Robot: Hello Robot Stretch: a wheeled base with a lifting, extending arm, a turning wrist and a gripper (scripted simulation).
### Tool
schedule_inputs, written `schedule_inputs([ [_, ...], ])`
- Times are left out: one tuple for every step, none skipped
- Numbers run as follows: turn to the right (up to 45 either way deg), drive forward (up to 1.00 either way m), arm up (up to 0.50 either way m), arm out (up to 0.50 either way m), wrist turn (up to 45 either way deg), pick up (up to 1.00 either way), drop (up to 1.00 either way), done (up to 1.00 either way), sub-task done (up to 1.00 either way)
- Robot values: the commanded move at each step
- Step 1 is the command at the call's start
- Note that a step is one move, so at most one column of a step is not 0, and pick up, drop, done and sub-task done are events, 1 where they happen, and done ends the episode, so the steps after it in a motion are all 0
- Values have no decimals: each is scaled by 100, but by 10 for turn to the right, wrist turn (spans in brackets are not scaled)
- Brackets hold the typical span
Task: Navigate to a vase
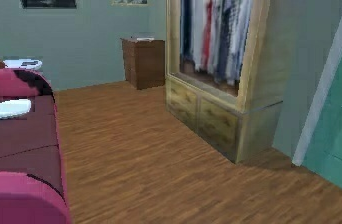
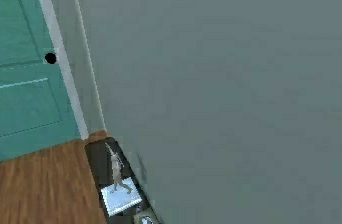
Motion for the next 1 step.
schedule_inputs([
  [0, 50, 0, 0, 0, 0, 0, 0, 0],
])
